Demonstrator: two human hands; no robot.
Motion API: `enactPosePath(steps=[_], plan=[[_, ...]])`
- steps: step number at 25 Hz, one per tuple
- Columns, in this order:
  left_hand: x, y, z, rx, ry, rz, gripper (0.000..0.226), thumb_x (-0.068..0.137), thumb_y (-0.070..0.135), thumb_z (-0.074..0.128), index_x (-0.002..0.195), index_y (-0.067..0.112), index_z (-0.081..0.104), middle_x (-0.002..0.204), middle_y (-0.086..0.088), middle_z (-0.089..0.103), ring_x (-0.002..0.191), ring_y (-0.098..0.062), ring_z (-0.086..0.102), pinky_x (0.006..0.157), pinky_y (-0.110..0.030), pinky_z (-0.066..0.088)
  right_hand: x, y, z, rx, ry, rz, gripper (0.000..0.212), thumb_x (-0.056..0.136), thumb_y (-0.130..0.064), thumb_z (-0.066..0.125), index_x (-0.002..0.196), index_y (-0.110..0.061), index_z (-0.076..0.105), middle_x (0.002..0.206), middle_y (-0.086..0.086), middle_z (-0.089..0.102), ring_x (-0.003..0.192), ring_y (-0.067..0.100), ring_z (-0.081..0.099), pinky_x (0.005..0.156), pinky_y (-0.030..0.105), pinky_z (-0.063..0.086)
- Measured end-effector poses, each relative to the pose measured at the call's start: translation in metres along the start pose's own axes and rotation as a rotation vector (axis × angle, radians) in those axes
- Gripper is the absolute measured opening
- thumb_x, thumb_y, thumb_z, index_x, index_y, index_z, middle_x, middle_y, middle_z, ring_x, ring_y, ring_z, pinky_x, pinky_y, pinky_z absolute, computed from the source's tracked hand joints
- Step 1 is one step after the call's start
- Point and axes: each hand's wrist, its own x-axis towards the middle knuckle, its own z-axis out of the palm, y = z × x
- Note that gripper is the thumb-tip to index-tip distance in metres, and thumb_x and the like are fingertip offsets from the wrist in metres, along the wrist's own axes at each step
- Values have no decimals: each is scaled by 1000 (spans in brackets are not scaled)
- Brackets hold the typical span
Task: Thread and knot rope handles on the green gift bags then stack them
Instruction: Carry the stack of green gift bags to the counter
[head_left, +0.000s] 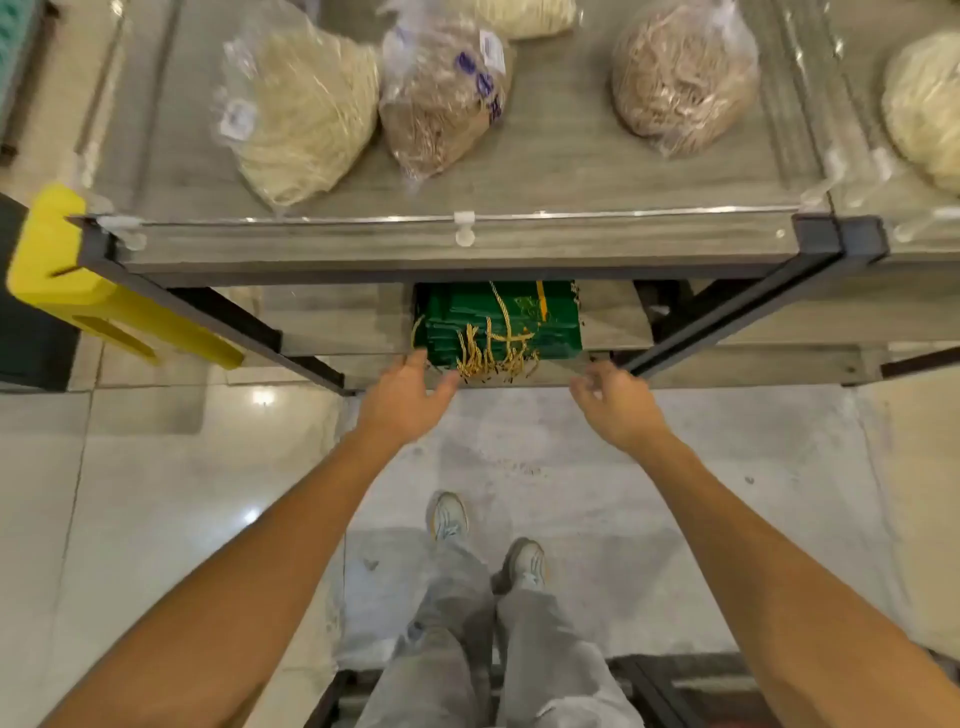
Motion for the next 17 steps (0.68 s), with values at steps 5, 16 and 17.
enactPosePath(steps=[5,16,17], plan=[[83,10,7,-272,-139,-211,115,78,86,48,160,23,-1,168,-6,6,153,-33,15,120,-50,22,78,-6,7,346,-22,214,72,92,-64,59,137,-8,52,129,7,61,124,25,56,100,36,43],[203,3,33,-747,-240,-341,48,83,56,72,116,20,68,105,-1,76,95,-18,73,80,-31,57,192,19,19,867,-175,289,20,90,-36,75,93,-22,61,93,-14,65,63,-8,62,47,4,44],[207,0,35,-781,-263,-348,57,79,56,74,121,19,68,109,-3,76,98,-21,74,86,-36,58,198,24,22,902,-216,283,16,90,-33,77,95,-22,65,95,-10,71,64,-4,68,45,7,46]])
